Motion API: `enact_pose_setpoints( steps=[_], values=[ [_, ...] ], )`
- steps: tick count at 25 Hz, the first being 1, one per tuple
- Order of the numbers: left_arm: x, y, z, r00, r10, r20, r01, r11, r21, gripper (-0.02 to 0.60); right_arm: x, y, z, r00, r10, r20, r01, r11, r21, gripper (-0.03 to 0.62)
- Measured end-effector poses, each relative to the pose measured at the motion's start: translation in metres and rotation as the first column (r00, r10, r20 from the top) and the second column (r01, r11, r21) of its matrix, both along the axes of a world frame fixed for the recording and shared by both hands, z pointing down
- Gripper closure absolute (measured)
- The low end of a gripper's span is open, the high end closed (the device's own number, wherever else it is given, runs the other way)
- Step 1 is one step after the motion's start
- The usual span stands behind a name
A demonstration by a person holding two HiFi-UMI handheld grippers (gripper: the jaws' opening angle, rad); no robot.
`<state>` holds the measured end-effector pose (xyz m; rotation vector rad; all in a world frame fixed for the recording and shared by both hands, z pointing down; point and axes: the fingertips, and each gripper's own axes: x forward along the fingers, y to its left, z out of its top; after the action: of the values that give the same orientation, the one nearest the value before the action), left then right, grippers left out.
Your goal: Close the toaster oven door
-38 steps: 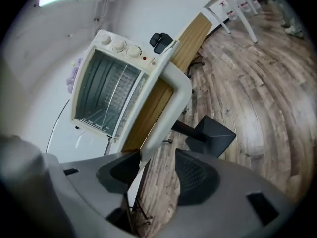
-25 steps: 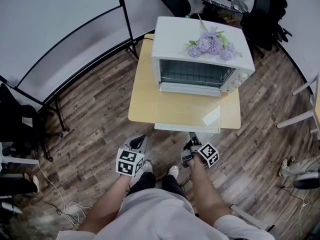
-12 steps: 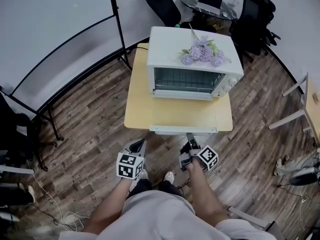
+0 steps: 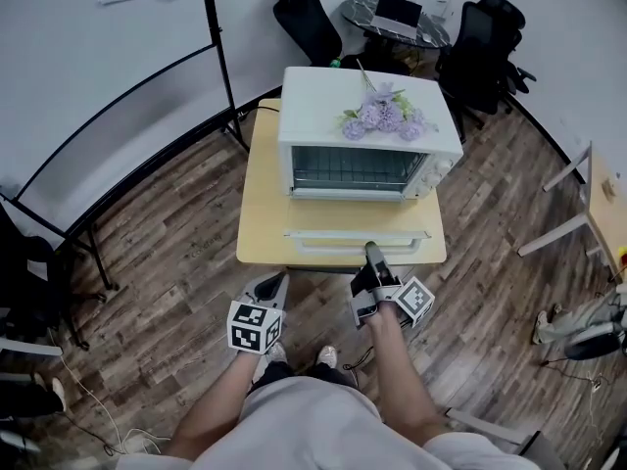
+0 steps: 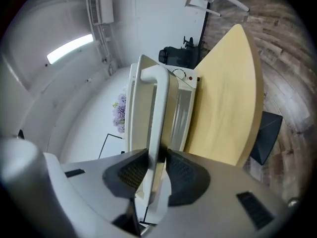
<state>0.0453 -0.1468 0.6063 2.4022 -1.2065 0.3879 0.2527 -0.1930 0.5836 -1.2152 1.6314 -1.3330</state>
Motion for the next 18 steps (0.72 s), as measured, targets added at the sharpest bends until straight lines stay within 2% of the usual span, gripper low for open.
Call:
enact_pose_setpoints(
  steps=[10,18],
  values=[
    [0.013,-0.048,-0.043,1.000,-0.013,-0.028,0.016,0.994,0.109,0.568,0.000,-0.056,-0.072,0.998,0.008,0.067,-0.016,0.992,0.122,0.316],
    [0.018,-0.082,-0.064,0.998,-0.040,-0.043,0.046,0.987,0.152,0.568,0.004,-0.104,-0.102,0.993,0.002,0.115,-0.022,0.984,0.179,0.321]
  ],
)
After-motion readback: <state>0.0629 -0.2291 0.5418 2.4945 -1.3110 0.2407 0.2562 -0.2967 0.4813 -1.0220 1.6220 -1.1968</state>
